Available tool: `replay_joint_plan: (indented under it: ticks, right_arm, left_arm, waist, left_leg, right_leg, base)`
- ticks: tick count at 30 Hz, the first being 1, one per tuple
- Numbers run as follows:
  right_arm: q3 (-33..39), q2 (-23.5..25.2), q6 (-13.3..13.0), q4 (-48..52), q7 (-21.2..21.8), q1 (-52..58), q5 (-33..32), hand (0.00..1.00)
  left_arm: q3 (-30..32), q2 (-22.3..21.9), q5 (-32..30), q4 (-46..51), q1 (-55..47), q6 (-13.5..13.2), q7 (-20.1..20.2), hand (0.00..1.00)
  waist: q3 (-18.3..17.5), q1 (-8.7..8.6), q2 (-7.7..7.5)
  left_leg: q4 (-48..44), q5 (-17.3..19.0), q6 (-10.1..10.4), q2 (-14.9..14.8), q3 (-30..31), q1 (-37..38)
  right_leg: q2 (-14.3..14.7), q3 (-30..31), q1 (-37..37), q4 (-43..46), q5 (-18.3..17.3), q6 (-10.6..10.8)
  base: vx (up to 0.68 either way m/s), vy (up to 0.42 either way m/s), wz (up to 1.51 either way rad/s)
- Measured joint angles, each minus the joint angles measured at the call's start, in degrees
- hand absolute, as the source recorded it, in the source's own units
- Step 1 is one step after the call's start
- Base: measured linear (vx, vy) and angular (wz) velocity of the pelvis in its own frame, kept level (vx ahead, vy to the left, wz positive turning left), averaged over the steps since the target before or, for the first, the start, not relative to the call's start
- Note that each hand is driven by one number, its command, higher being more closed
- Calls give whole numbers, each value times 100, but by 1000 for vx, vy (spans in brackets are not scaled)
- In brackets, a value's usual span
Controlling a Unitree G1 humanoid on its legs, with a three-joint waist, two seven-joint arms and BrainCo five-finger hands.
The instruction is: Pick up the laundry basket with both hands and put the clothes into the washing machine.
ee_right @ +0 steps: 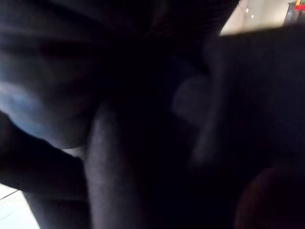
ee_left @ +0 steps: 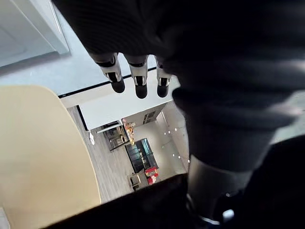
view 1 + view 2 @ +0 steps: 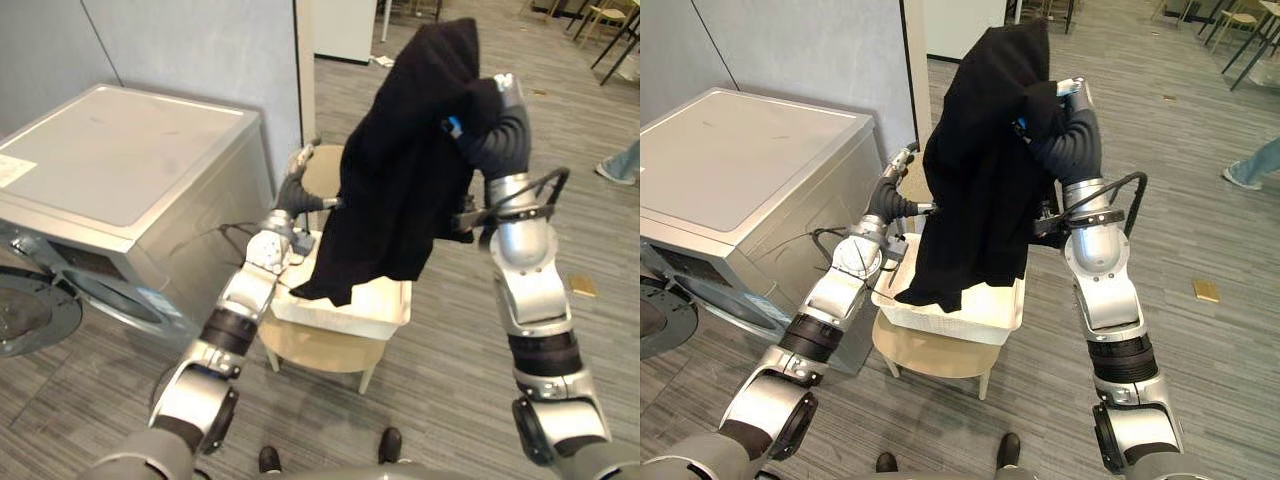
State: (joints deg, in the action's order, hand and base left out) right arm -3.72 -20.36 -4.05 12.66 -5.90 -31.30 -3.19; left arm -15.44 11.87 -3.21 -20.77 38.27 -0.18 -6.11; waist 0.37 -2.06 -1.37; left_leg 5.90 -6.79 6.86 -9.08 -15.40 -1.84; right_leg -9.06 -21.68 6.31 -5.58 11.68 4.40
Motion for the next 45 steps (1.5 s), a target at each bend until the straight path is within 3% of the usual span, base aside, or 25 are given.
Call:
replay_joint_plan:
  ticks: [4, 10, 15, 18, 23, 24, 32, 40, 41, 45]
  right_arm:
    - [-188, 2, 1, 0, 82, -85, -149, 100]
    - [-273, 16, 0, 0, 116, -111, -530, 100]
    - [-567, 217, 1, -8, 239, -473, -649, 100]
    - [-701, 319, -6, -11, 244, -626, -706, 100]
    - [-827, 529, -70, -74, 230, -635, -745, 100]
    - [-827, 584, -123, -74, 226, -635, -744, 100]
    - [-856, 1010, -241, -420, 61, -624, -570, 100]
    - [-987, 1046, -250, -572, 20, -216, -372, 100]
    - [-987, 1048, -251, -628, -20, -162, -323, 0]
    - [-988, 1054, -254, -834, -84, -19, -231, 0]
  left_arm:
    - [-270, -17, -318, -542, 205, 57, 97, 0]
    - [-393, -84, -30, -1037, 269, 114, 168, 0]
    - [-1053, -49, 1439, -1165, 309, 116, 869, 0]
    - [-1277, -50, 2099, -1147, 348, 77, 971, 0]
    - [-1389, -52, 2517, -1003, 345, -135, 831, 0]
    - [-1373, -60, 2542, -948, 338, -192, 761, 100]
    - [-761, -347, 2742, -540, 135, -535, 189, 100]
    - [-280, -501, 2469, -210, -384, -585, -310, 100]
    - [-209, -529, 2404, -208, -390, -592, -386, 100]
    - [101, -610, 2083, -75, -475, -687, -699, 100]
  waist:
    - [-2, -10, -1]
    - [-6, -9, -8]
    - [-15, -13, -22]
    - [-17, -12, -25]
    - [-18, -9, -26]
    - [-18, -9, -25]
    - [-18, -12, -24]
    - [-38, -17, 6]
    - [-38, -15, 7]
    - [-49, -14, 9]
  left_leg:
    - [-2, 8, 11, -2, -5, -1]
    - [-4, 19, 22, -8, -11, -19]
    - [-2, 19, 23, -10, -34, -47]
    - [-2, 19, 23, -11, -38, -45]
    - [-5, 19, 23, -11, -39, -46]
    - [-4, 18, 22, -11, -45, -46]
    - [-1, 17, 21, -11, -90, -24]
    - [0, 17, 21, -12, -121, -15]
    - [0, 17, 21, -12, -121, -14]
    - [0, 17, 22, -12, -127, -13]
  right_leg:
    - [8, 31, 13, -3, 47, -57]
    - [19, 72, 55, -4, 55, -67]
    - [27, 124, 114, -6, 74, -77]
    - [28, 131, 117, -6, 74, -76]
    - [28, 131, 118, -7, 74, -77]
    - [28, 127, 118, -7, 74, -77]
    - [32, 148, 121, -7, 75, -76]
    - [33, 155, 125, -7, 71, -72]
    - [33, 155, 125, -8, 70, -70]
    - [32, 161, 127, -8, 57, -53]
  base:
    - [16, 7, -1]
    - [3, 7, -2]
    - [1, 7, -4]
    - [0, 0, 0]
    - [0, 0, 0]
    - [0, 0, 0]
    - [0, 0, 0]
    - [0, 0, 0]
    - [0, 0, 0]
    - [0, 0, 0]
